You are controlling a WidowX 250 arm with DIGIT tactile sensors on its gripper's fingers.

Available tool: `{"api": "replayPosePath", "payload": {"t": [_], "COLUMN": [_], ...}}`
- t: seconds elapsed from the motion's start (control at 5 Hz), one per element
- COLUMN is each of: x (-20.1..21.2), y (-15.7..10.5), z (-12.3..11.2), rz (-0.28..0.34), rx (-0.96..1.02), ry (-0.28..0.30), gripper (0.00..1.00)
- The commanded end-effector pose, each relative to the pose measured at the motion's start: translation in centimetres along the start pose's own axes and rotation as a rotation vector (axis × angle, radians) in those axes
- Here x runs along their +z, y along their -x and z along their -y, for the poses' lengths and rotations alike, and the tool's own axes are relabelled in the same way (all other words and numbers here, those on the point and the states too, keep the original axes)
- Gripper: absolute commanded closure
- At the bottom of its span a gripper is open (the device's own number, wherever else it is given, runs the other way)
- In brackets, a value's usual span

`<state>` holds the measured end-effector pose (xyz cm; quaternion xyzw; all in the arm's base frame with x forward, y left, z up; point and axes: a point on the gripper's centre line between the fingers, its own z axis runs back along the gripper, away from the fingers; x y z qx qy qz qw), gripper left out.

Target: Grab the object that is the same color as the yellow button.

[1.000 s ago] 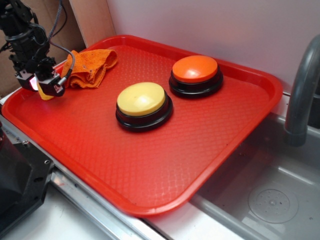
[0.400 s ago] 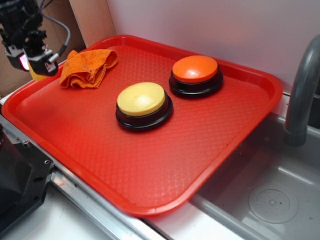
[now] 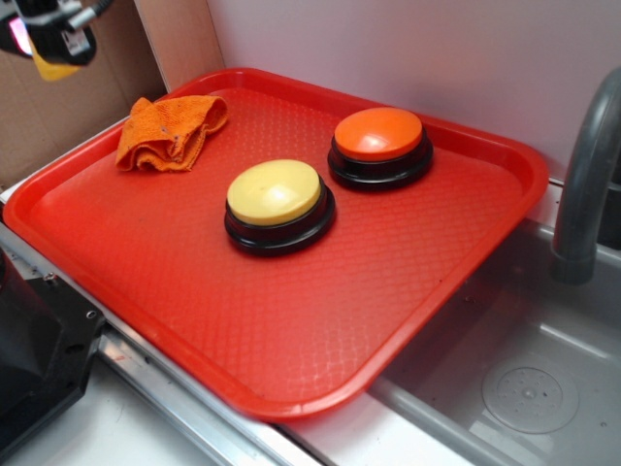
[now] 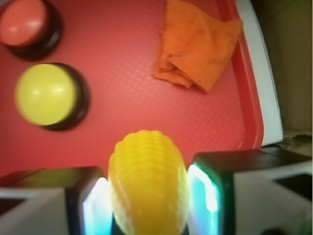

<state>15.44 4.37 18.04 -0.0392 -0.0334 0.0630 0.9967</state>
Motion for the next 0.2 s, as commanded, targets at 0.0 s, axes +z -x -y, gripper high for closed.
{"api": "replayPosePath", "payload": {"t": [0.0], "x": [1.72], "y": [0.3], "z": [1.22], "rz": [0.062], "rx": [-0.086], "ry": [-0.069], "gripper": [1.0]}}
